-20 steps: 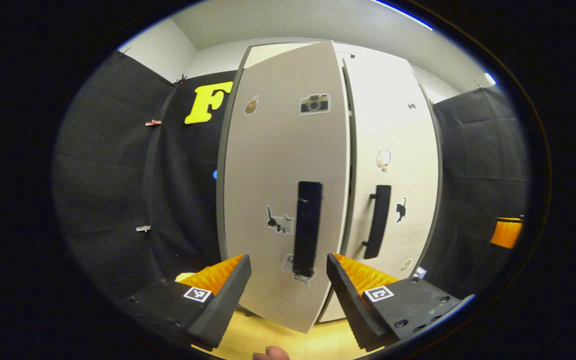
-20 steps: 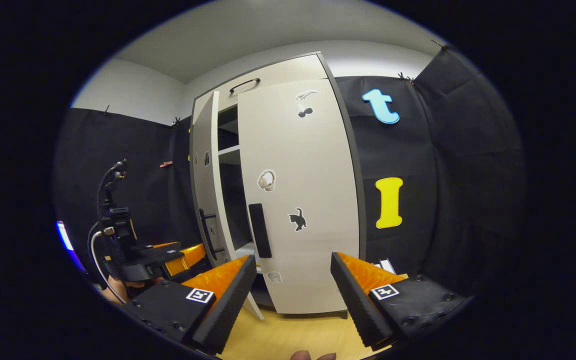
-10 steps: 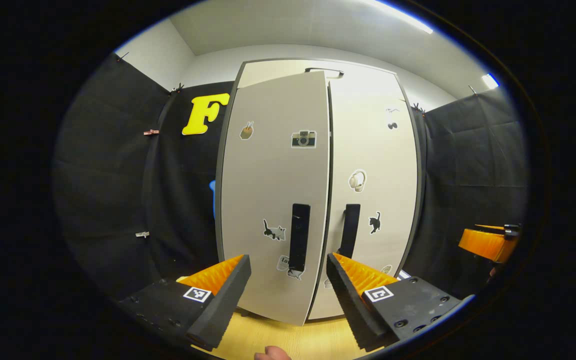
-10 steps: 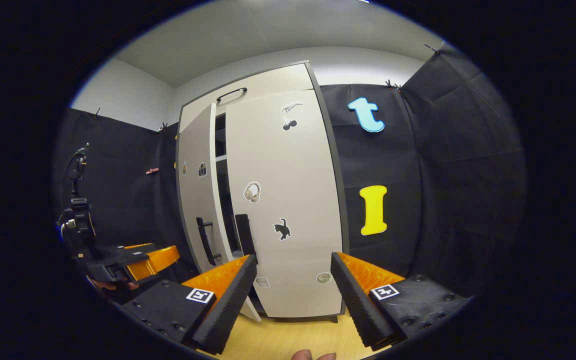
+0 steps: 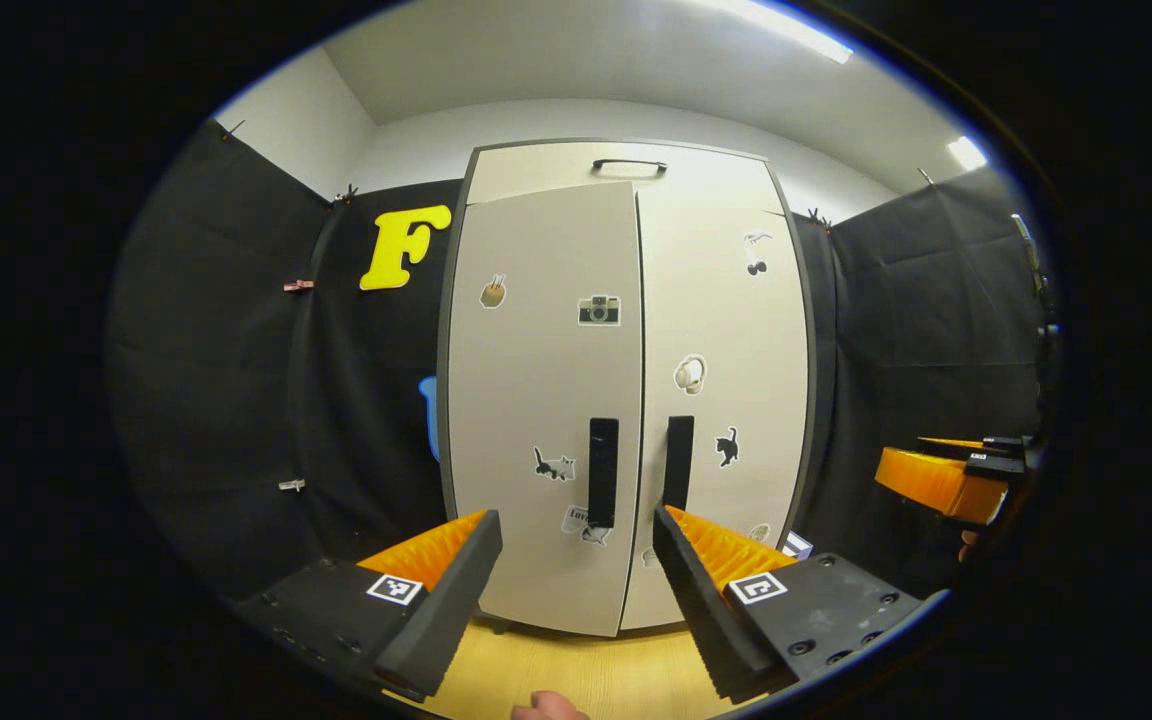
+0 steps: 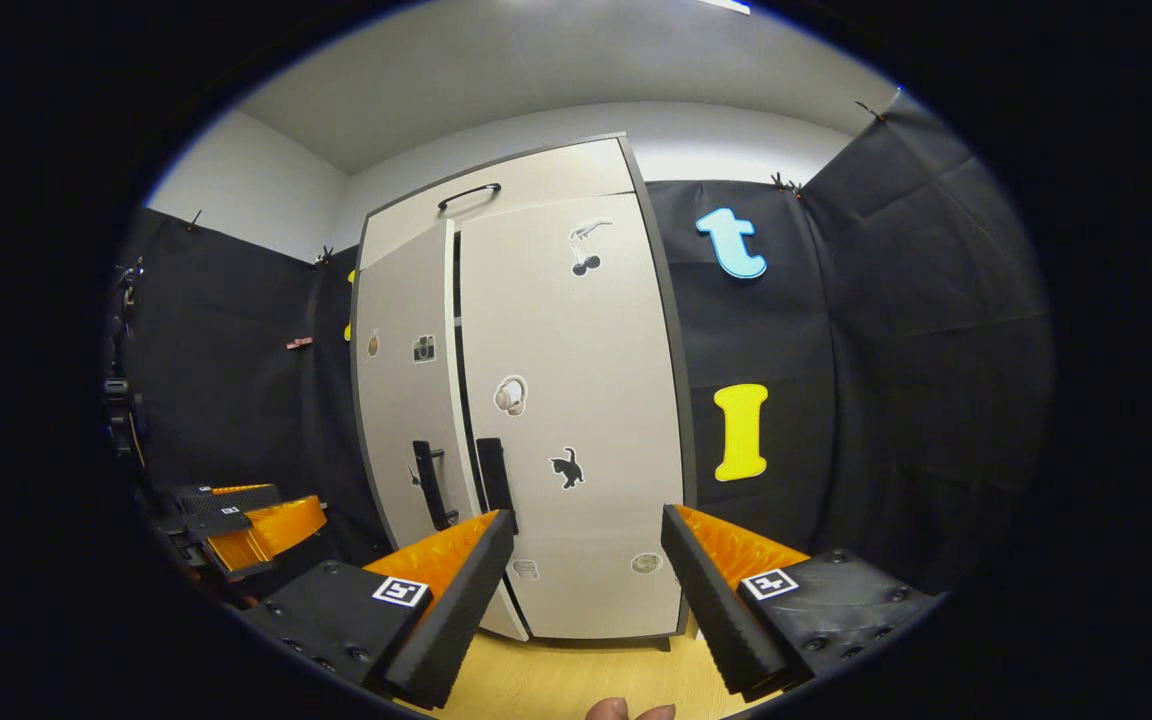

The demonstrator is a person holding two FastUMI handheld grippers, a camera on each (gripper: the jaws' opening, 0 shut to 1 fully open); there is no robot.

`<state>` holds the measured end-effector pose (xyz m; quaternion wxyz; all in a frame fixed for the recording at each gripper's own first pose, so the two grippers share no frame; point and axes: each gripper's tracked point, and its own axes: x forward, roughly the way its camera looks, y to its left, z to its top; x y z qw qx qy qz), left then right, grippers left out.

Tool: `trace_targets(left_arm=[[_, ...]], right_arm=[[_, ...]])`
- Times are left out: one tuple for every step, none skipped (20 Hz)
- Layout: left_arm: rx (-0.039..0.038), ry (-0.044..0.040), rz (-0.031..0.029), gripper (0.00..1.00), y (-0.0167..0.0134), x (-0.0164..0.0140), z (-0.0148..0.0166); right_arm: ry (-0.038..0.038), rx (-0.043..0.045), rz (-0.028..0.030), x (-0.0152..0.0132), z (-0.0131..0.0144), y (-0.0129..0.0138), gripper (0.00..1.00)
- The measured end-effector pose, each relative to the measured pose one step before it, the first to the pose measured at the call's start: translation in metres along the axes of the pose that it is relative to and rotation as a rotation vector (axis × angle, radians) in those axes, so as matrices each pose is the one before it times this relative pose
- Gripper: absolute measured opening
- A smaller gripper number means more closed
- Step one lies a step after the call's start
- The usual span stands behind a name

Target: Grab one shoe with the right hand and put it into the shoe cabinet, grab the other shoe with the left hand and put it into the shoe cabinet; then close the right door with the right hand and the left door with the left hand.

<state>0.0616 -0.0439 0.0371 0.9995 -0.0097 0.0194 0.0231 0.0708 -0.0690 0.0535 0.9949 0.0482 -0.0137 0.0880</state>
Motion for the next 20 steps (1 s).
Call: trace_targets(left_arm=[[0.00315, 0.00258, -0.00439, 0.95, -0.00050, -0.00058, -0.00053], [0.00179, 0.00117, -0.00650, 0.95, -0.00043, -0.00123, -0.00117], [-0.00202, 0.00295, -0.00446, 0.95, -0.00069, -0.00075, -0.00113], [-0.00378, 0.00232, -0.00152, 0.95, 0.00062, -0.00154, -0.00187], [-0.00401, 0.00212, -0.00077, 0.95, 0.00110, -0.00089, 0.00008], [-0.00284, 0.00264, 0.00272, 0.95, 0.00175, -0.00104, -0.00144], [-0.00034, 0.00264, 0.00005, 0.95, 0.00198, -0.00085, 0.00001], [-0.00022, -0.00142, -0.00229, 0.95, 0.00106, -0.00030, 0.00021], [-0.00015, -0.00243, -0.00258, 0.95, 0.00130, -0.00021, 0.00156], [-0.00018, -0.00125, -0.00071, 0.95, 0.00146, -0.00138, -0.00047], [0.00075, -0.00135, 0.00015, 0.95, 0.00108, -0.00112, 0.00059], [0.00150, -0.00058, 0.00158, 0.95, 0.00197, -0.00058, -0.00029], [0.00229, 0.00103, 0.00116, 0.95, 0.00155, -0.00037, -0.00055], [0.00268, 0.00189, 0.00097, 0.95, 0.00042, -0.00009, -0.00049], [0.00282, 0.00162, -0.00015, 0.95, 0.00044, 0.00073, 0.00003], [0.00346, 0.00007, 0.00081, 0.95, 0.00077, -0.00069, -0.00049], [0.00318, -0.00288, 0.00060, 0.95, -0.00004, 0.00023, 0.00051], [0.00252, -0.00194, -0.00219, 0.95, -0.00050, -0.00062, 0.00026], [0.00234, -0.00217, 0.00021, 0.95, -0.00007, -0.00046, 0.00063], [0.00067, 0.00078, -0.00077, 0.95, 0.00001, 0.00031, -0.00065]], right_arm=[[0.00108, -0.00370, 0.00153, -0.00115, -0.00035, 0.00183, 0.98], [-0.00137, -0.00421, -0.00009, -0.00096, 0.00018, 0.00164, 0.98], [0.00072, -0.00413, -0.00136, -0.00103, -0.00021, 0.00131, 0.98], [0.00141, -0.00088, 0.00037, -0.00157, -0.00040, 0.00159, 0.98], [0.00036, 0.00007, 0.00072, -0.00081, -0.00064, 0.00195, 0.98], [0.00000, -0.00052, 0.00012, -0.00123, -0.00003, 0.00163, 0.98], [-0.00023, -0.00152, -0.00103, -0.00070, -0.00010, 0.00085, 0.98], [-0.00083, -0.00098, -0.00060, -0.00144, -0.00016, 0.00168, 0.98], [-0.00122, -0.00001, 0.00014, -0.00066, -0.00007, 0.00105, 0.98], [0.00033, -0.00048, 0.00019, -0.00101, -0.00030, 0.00161, 0.98], [0.00104, -0.00128, 0.00070, -0.00125, -0.00061, 0.00124, 0.98], [0.00098, -0.00071, -0.00104, -0.00046, -0.00075, 0.00064, 0.98], [0.00122, 0.00001, 0.00052, -0.00057, -0.00107, 0.00082, 0.98], [0.00223, 0.00057, 0.00040, -0.00037, -0.00059, 0.00124, 0.98], [0.00174, 0.00084, 0.00037, -0.00151, -0.00049, 0.00129, 0.98], [-0.00058, 0.00002, 0.00016, -0.00026, 0.00020, 0.00056, 0.98], [-0.00064, -0.00185, -0.00096, 0.00001, 0.00038, 0.00011, 0.98], [-0.00144, -0.00230, -0.00026, -0.00060, 0.00000, 0.00021, 0.98], [-0.00047, -0.00201, -0.00119, -0.00052, 0.00009, 0.00027, 0.98], [0.00053, -0.00057, 0.00045, -0.00075, -0.00012, 0.00017, 0.98]])
